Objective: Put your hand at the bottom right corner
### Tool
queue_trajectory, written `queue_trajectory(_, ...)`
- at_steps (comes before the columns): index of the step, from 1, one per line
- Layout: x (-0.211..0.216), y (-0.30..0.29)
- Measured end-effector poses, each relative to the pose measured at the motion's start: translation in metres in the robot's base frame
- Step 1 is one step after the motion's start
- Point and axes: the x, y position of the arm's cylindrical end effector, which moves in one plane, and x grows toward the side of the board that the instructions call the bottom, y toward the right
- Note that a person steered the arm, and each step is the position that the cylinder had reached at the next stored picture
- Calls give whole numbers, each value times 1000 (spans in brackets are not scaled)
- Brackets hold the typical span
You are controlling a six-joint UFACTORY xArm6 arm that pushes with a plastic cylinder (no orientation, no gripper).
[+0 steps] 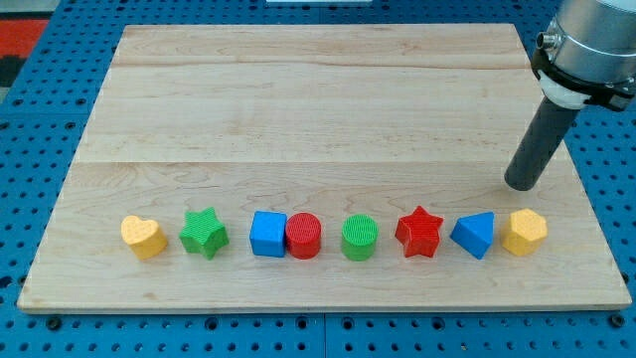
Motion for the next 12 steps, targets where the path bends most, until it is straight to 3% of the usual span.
queue_trajectory(4, 2, -1)
queue_trajectory(6, 11, 95)
queue_trajectory(8, 9, 126)
queue_trajectory(9, 28, 126)
queue_trajectory(11, 123, 110)
queue_trajectory(12, 128, 9)
